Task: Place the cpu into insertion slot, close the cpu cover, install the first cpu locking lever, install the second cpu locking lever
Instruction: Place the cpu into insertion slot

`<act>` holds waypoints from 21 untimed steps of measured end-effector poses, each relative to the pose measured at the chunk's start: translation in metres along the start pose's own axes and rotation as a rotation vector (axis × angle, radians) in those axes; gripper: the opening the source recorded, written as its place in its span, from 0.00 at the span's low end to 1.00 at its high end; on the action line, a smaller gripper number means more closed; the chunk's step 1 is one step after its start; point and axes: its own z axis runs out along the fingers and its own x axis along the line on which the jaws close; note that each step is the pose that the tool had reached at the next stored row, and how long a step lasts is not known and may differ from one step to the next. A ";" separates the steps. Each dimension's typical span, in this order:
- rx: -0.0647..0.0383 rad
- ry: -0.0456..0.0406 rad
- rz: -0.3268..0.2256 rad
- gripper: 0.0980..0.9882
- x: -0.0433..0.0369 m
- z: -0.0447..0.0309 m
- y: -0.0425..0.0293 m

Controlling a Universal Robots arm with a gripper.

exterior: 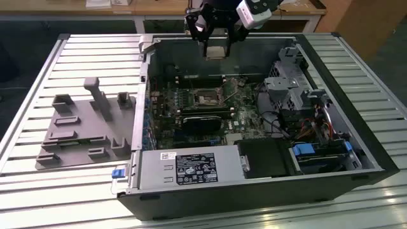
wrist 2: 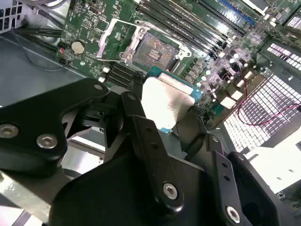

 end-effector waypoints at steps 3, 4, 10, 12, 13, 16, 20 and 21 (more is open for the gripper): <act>0.000 0.0000 0.000 0.49 0.0000 0.0000 0.0000; 0.000 0.0000 0.000 0.49 0.0000 0.0000 0.0000; 0.000 -0.0003 0.000 0.49 -0.0001 0.0031 -0.0003; 0.000 -0.0006 0.000 0.49 0.0001 0.0050 -0.0005; 0.000 -0.0006 0.000 0.49 0.0002 0.0059 -0.0005; 0.000 -0.0009 0.000 0.49 0.0005 0.0093 -0.0009; 0.000 -0.0009 0.000 0.49 0.0018 0.0151 -0.0014; 0.000 -0.0009 0.000 0.49 0.0021 0.0165 -0.0015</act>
